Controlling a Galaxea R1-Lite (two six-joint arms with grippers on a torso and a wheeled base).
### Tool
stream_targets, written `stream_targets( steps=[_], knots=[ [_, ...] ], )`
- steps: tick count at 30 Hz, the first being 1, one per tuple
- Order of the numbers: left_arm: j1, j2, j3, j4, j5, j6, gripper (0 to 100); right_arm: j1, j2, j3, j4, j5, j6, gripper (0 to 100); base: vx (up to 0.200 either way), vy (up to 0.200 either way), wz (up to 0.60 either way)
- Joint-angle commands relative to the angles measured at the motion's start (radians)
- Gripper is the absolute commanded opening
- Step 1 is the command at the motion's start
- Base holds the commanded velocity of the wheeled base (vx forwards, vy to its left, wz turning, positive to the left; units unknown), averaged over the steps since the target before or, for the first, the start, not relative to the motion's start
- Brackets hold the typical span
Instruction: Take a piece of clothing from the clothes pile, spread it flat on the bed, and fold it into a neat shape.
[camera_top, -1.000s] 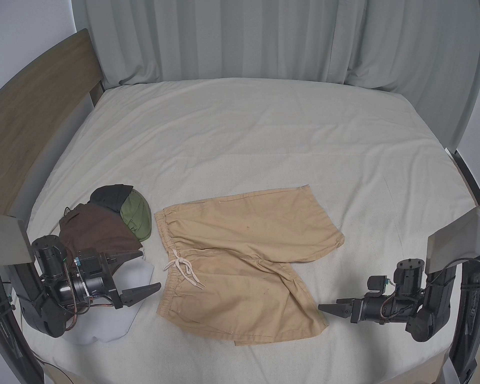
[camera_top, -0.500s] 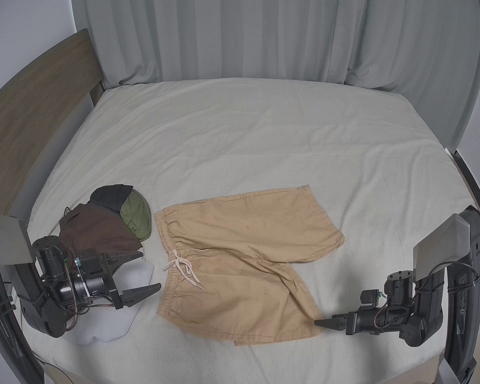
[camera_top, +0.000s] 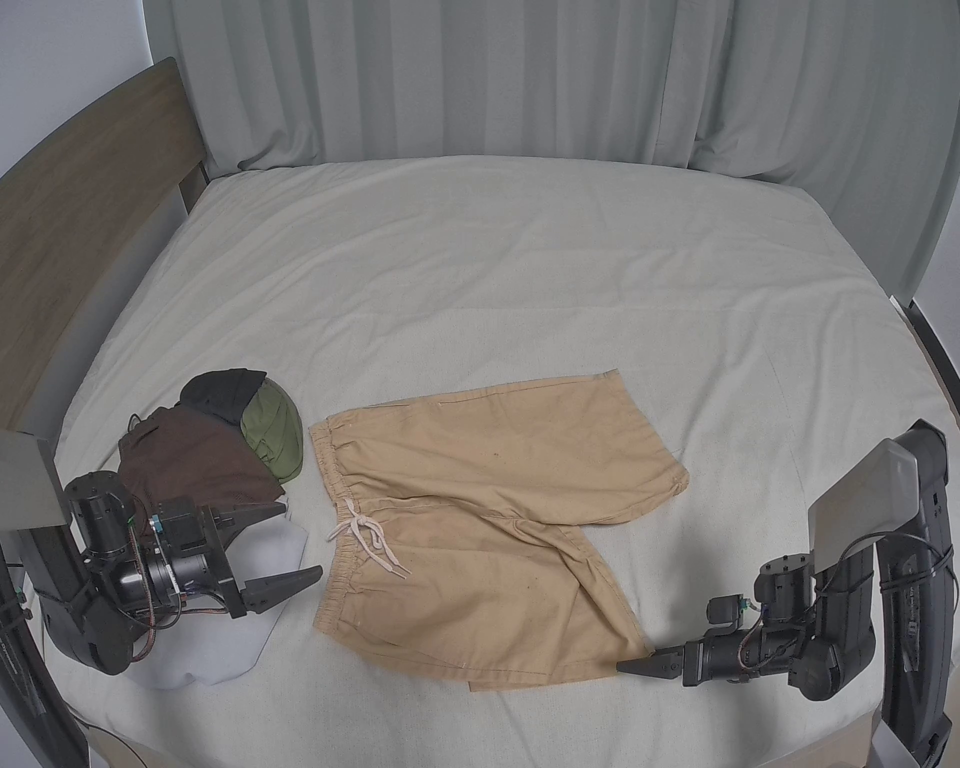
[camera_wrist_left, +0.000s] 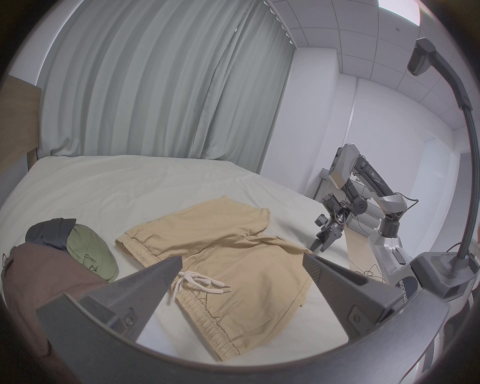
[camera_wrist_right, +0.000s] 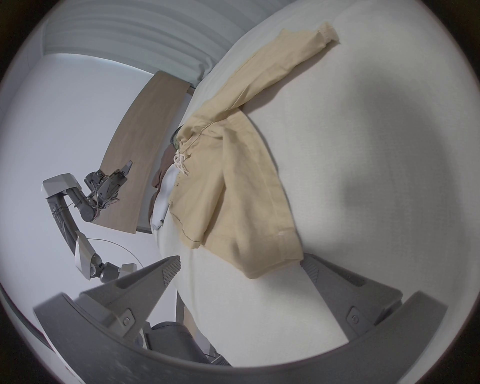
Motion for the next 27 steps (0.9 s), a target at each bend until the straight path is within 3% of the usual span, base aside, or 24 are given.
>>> stream_targets(
  steps=[1,18,27],
  knots=[
    [0.0,0.002,0.0,-0.001,0.0,0.0,100,0.015,0.009,-0.011,-0.001,0.009,0.005,100,0.0,0.0,0.0],
    [-0.001,0.008,0.0,-0.001,0.0,-0.002,100,-0.016,-0.114,0.029,-0.001,0.109,0.006,100,0.0,0.0,0.0],
    [0.0,0.013,0.0,-0.001,0.0,-0.002,100,-0.025,-0.102,0.026,0.0,0.115,0.002,100,0.0,0.0,0.0]
  ],
)
